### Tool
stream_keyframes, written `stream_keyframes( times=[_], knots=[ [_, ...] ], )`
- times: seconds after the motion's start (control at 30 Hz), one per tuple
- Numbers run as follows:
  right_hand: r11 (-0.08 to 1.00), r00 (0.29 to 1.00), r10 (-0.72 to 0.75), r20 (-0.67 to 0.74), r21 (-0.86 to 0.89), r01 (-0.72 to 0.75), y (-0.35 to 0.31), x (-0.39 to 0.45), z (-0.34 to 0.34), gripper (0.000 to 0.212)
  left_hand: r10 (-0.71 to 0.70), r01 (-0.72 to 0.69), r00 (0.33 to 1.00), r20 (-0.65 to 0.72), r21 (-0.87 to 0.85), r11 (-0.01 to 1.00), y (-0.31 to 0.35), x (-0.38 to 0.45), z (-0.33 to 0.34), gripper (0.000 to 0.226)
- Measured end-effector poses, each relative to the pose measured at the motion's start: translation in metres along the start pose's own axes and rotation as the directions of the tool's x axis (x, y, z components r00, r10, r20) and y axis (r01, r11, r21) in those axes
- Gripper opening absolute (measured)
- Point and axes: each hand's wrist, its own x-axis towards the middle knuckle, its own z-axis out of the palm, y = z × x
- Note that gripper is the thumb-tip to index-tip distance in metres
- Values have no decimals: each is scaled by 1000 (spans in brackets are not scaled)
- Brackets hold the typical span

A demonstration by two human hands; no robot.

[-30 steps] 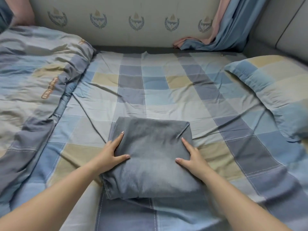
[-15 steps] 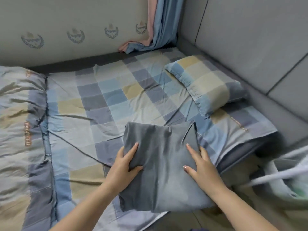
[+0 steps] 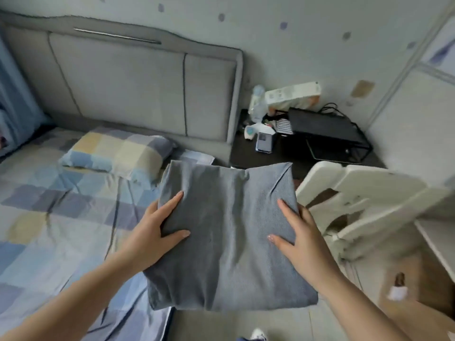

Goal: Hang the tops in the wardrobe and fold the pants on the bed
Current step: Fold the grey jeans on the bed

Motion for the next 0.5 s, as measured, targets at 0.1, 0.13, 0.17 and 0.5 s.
stream_keyframes(
  times=[0.1, 0.13, 0.17, 0.5],
  knots=[
    [993, 983, 118, -142, -7, -120, 24, -54, -59, 75, 140, -132, 983, 118, -74, 988, 60, 15, 37, 79],
    [986, 969, 167, -182, 3, -169, 35, -73, -76, 75, 187, -174, 970, 156, -94, 980, 80, 19, 53, 78],
    [971, 944, 230, -236, -2, -238, 53, -100, -100, 75, 262, -239, 943, 205, -130, 962, 109, 27, 80, 77],
    [787, 684, 557, -471, 36, -615, 200, -280, -212, 75, 459, -412, 651, 604, -226, 882, 285, 22, 316, 80]
  ],
)
